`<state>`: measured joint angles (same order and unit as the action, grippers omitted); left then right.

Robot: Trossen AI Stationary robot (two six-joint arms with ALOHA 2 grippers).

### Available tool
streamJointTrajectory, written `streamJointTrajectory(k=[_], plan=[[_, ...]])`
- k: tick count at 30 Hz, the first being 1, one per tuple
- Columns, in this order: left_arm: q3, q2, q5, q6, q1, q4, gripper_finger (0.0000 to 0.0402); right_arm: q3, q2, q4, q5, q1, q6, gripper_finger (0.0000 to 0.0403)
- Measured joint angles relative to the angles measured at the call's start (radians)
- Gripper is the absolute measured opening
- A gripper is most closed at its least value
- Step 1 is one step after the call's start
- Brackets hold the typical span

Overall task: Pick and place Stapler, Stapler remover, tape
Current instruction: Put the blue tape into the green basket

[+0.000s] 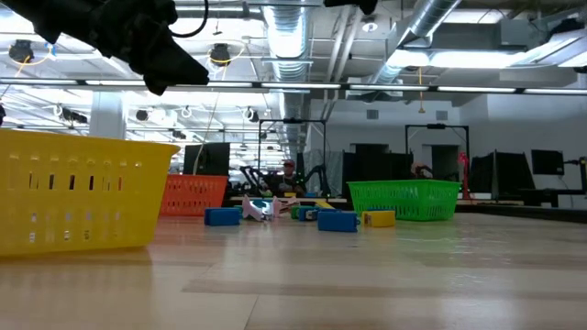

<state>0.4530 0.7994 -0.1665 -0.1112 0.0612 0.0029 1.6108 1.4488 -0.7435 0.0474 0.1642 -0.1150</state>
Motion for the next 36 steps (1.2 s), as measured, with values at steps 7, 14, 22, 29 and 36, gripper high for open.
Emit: streamJointTrajectory(k=[7, 14, 22, 29, 36], plan=[[0.000, 0.000, 0.000, -0.002, 0.000, 0.008, 0.0102, 0.000, -0.046, -0.094, 0.000, 0.010, 0.000, 0.0129], [0.000, 0.000, 0.000, -0.002, 0.000, 0.027, 0.0102, 0.000, -0.090, -0.148, 0.000, 0.011, 0.000, 0.0129], [0.000, 0.000, 0.000, -0.002, 0.000, 0.035, 0.0102, 0.000, -0.127, -0.219, 0.000, 0.011, 0.000, 0.0129], [0.000, 0.000, 0.000, -0.002, 0.000, 0.053, 0.0102, 0.000, -0.143, -0.291, 0.004, -0.009, 0.001, 0.0129], [0.000, 0.000, 0.000, -0.002, 0.000, 0.080, 0.0102, 0.000, -0.150, -0.304, 0.003, -0.011, 0.002, 0.0129]])
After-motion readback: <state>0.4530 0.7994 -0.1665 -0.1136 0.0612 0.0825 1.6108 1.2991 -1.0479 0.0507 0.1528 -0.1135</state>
